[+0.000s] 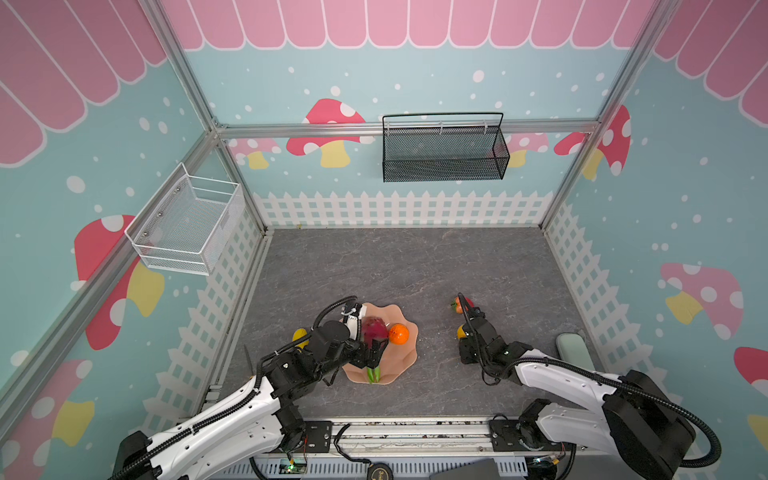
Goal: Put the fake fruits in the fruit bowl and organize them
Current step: 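Grasp the orange-yellow bitter melon with the right gripper, then lower the bitter melon into the bowl with the right gripper and release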
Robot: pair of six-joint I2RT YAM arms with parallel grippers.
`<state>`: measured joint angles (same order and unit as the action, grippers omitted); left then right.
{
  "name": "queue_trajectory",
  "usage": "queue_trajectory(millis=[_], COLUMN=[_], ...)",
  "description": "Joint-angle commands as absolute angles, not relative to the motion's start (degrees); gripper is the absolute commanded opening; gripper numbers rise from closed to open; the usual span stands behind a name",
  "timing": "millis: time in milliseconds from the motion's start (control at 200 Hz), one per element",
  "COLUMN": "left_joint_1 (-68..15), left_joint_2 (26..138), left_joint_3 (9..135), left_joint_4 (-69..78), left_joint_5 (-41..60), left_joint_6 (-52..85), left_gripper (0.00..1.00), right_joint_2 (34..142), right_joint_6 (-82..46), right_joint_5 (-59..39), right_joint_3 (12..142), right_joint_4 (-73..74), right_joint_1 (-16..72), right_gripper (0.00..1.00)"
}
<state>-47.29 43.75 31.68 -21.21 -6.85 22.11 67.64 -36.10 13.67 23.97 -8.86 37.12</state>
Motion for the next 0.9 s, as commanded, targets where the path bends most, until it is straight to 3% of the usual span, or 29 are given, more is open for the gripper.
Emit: queue_trajectory(millis=[0, 220, 300, 360, 480, 896], left_joint_1=[-47.5, -47.5, -47.5, -47.5, -47.4, -47.4], left_joint_2=[41.5, 40.7, 41.4, 41.7, 41.3, 35.1], left_joint_3=[32.9, 34.8, 36.2, 37.0, 38.4, 39.9], left_joint_4=[-22.8, -26.7, -28.7, -29.5, -31.6, -38.8], left_joint_5=[-11.0, -14.8, -14.5, -14.1, -15.1, -16.4], left_joint_6=[21.8, 23.3, 23.9, 24.2, 25.2, 26.1], left_gripper=[1.0, 1.0, 1.0, 1.0, 1.0, 1.0], right_joint_2=[64.7, 52.8, 52.2, 53.5, 58.6, 74.7], right_joint_6=[-33.9, -21.9, -16.0, -10.0, -0.4, 26.0], right_joint_5=[11.1, -1.8, -12.0, -18.5, -18.9, -31.8], right_joint_3=[24.5, 25.2, 26.0, 26.3, 29.2, 41.2], right_joint_4=[-6.8, 2.8, 5.4, 7.0, 6.4, 4.5], right_joint_1=[37.2, 44.6, 46.6, 49.0, 52.9, 53.8], right_gripper=[0.39, 0.38, 0.38, 0.39, 0.38, 0.41])
